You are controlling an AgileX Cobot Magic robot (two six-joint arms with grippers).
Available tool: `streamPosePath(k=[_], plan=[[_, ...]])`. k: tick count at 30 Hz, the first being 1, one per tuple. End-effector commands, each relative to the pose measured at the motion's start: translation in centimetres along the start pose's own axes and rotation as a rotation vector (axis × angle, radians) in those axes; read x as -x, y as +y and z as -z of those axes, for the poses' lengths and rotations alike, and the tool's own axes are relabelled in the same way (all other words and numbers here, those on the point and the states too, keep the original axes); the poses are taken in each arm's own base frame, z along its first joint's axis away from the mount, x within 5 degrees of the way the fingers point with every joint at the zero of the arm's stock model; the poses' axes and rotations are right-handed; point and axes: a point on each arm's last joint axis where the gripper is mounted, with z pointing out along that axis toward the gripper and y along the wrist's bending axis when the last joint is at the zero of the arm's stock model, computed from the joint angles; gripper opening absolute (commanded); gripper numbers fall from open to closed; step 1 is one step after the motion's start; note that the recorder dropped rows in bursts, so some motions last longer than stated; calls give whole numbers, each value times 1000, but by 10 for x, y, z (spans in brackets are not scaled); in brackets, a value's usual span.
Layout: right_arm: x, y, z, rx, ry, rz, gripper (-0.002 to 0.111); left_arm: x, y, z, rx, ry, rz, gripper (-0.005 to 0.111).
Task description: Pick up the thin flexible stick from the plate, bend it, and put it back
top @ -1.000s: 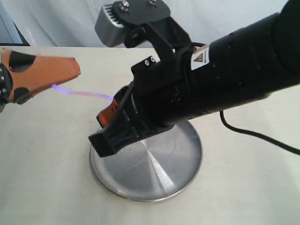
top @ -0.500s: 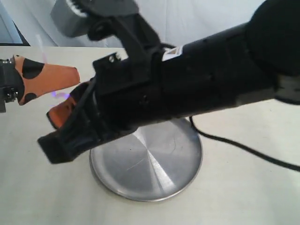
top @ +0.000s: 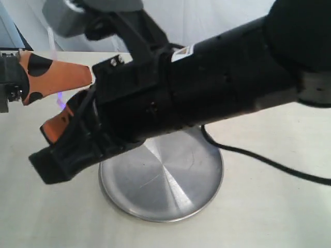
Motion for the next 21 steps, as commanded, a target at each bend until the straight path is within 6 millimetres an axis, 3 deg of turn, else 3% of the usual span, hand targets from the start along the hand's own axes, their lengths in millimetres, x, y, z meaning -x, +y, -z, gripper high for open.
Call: streamPosePath(k=[1, 4, 7, 11, 15, 18, 21], plan=[[22, -3, 35, -111, -136, 51, -1, -16, 1, -2, -51, 90, 10, 0], [18, -16, 42, -198, -72, 41, -1, -10, -17, 1, -217, 25, 75, 0], [6, -26, 32, -216, 47, -21, -1, 3, -28, 7, -297, -108, 111, 0], [-9, -21, 4, -100, 162, -79, -1, 15, -29, 7, -243, -141, 37, 0], [-11, -4, -15, 35, 136, -47, -1, 15, -19, 5, -129, -122, 2, 0], [-5, -1, -10, 33, 89, -27, -1, 5, -5, 3, 24, -13, -57, 0], [5, -5, 8, -41, 24, 27, -1, -6, -2, 2, 9, 36, -43, 0]])
